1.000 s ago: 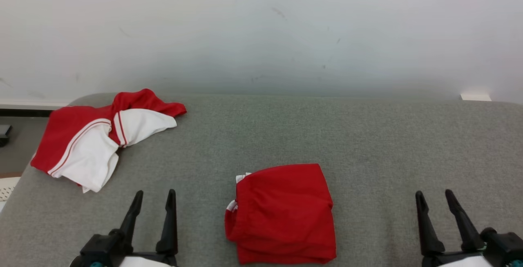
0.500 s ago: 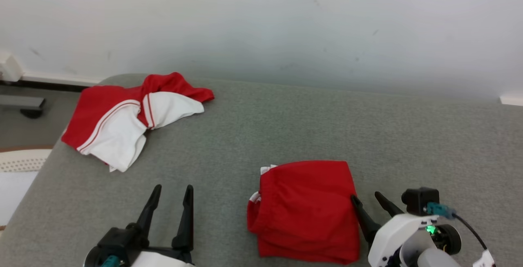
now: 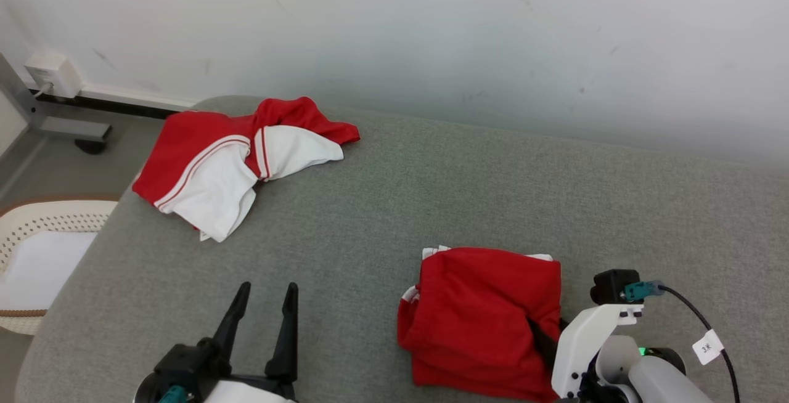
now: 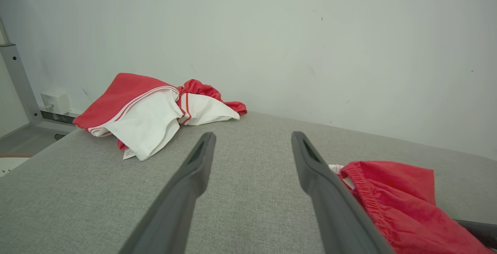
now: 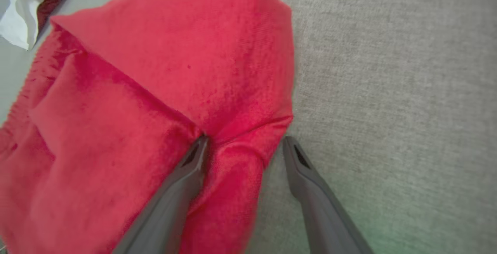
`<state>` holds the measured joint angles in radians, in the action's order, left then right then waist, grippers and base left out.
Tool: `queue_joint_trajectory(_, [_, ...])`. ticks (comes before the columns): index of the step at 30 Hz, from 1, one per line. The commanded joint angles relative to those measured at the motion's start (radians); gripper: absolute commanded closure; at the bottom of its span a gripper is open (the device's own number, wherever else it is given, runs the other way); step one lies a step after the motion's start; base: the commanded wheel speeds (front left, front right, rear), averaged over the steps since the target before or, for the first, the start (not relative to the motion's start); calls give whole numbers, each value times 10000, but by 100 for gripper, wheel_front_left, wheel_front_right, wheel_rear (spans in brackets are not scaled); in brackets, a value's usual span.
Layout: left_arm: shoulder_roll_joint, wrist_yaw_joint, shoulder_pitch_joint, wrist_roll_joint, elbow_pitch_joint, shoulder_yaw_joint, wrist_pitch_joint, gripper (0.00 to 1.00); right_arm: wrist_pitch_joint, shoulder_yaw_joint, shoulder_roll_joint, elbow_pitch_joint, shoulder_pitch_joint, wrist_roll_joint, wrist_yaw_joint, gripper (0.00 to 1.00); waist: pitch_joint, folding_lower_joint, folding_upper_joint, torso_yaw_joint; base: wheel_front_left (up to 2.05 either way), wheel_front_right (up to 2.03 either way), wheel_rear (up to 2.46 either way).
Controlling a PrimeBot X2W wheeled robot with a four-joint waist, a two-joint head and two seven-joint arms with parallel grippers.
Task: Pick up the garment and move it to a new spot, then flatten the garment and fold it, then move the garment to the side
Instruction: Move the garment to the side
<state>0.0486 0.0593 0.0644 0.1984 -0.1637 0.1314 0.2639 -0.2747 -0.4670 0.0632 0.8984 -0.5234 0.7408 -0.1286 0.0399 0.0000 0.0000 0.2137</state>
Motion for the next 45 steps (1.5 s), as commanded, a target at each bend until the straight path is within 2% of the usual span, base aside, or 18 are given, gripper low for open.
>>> queue_joint_trajectory(1, [36,-41,80,45,-25,-44,5,0,-129,-331,-201,72,440,234,-35,53,-7,0,0,-14,0,0,0])
queue_joint_trajectory(2, [36,-52,47,42,-26,-73,4,0,-27,-433,-196,39,417,346,-35,74,-21,0,0,-42,0,0,0])
queue_joint_trajectory(3, [36,-57,10,35,-37,-90,4,0,84,-490,-191,40,363,405,-34,100,-39,0,0,-80,0,0,0])
queue_joint_trajectory(9, [35,25,-38,-163,-28,-107,4,0,1100,-557,-97,242,-268,467,-20,100,-270,0,0,-444,0,0,0])
queue_joint_trajectory(13, [35,111,-78,-266,98,-37,4,0,1754,-466,37,368,-538,405,-20,100,-429,0,0,-986,0,0,0])
queue_joint_trajectory(21, [33,215,322,52,123,628,4,0,2225,-549,748,538,-920,296,-20,100,-398,0,0,-2635,0,0,0])
queue_joint_trajectory(27, [36,183,687,203,5,1246,4,0,2465,-526,949,502,-1063,511,-20,100,-197,0,0,-4010,0,0,0])
queue_joint_trajectory(32, [39,192,966,157,-96,1696,4,0,2812,-522,1058,311,-1156,709,-20,100,104,0,0,-4743,0,0,0])
queue_joint_trajectory(37, [41,275,1363,20,-203,2062,4,0,3390,-316,1217,400,-1466,813,-20,100,640,0,0,-4837,0,0,0])
queue_joint_trajectory(45, [56,448,2218,-537,-261,2100,4,0,4083,183,2291,742,-2858,675,-20,100,2379,0,0,-4199,0,0,0])
